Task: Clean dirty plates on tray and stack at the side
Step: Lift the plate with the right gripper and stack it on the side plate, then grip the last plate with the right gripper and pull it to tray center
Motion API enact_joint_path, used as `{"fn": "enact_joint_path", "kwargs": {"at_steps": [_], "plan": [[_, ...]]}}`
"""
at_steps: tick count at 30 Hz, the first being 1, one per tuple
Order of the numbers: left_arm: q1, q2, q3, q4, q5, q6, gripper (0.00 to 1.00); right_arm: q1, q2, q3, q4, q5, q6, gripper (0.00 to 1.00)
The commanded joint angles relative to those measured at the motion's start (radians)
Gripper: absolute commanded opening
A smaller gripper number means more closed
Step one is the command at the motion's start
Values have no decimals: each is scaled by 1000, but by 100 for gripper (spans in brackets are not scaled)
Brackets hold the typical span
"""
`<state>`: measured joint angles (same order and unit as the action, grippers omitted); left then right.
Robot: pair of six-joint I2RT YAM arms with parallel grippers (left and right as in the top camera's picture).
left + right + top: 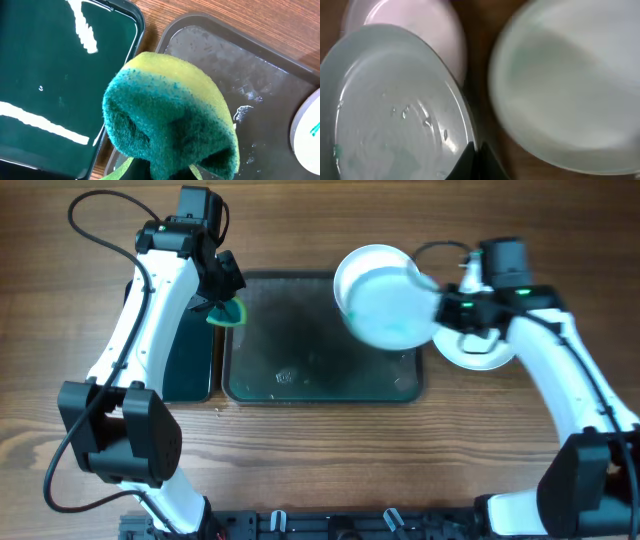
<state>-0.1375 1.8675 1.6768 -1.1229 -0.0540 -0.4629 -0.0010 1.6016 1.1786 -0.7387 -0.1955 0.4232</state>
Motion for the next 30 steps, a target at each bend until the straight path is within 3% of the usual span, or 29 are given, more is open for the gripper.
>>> {"fn": "enact_joint_path", "kwargs": {"at_steps": [1,5,9,11,12,14,17,20,22,24,28,30], "plan": [[-5,1,5,0,5,-16,4,-184,-22,-13,-35,159,16,4],[-5,0,4,0,5,-16,4,-269,-21,-97,27,312,29,4],[-5,0,4,0,5,-16,4,-266,0,-162,135,319,29,4],[-5,1,4,0,5,-16,4,-264,20,-162,132,301,17,32],[-5,0,4,0,5,-16,4,-264,19,-161,124,265,-14,64],[-5,0,4,0,5,-16,4,-253,11,-119,64,162,-62,72],[-5,0,4,0,5,-16,4,-209,11,-11,5,-37,-141,68],[-5,0,4,0,5,-16,4,-93,26,22,90,-119,-114,59],[-5,1,4,0,5,-16,4,-1,72,22,134,-117,-32,51],[-5,1,4,0,5,-16,4,86,146,22,177,-80,118,52],[-5,0,4,-2,5,-16,4,182,275,22,241,-22,256,27],[-5,1,4,-8,5,-16,4,202,327,22,274,-7,287,25]]}}
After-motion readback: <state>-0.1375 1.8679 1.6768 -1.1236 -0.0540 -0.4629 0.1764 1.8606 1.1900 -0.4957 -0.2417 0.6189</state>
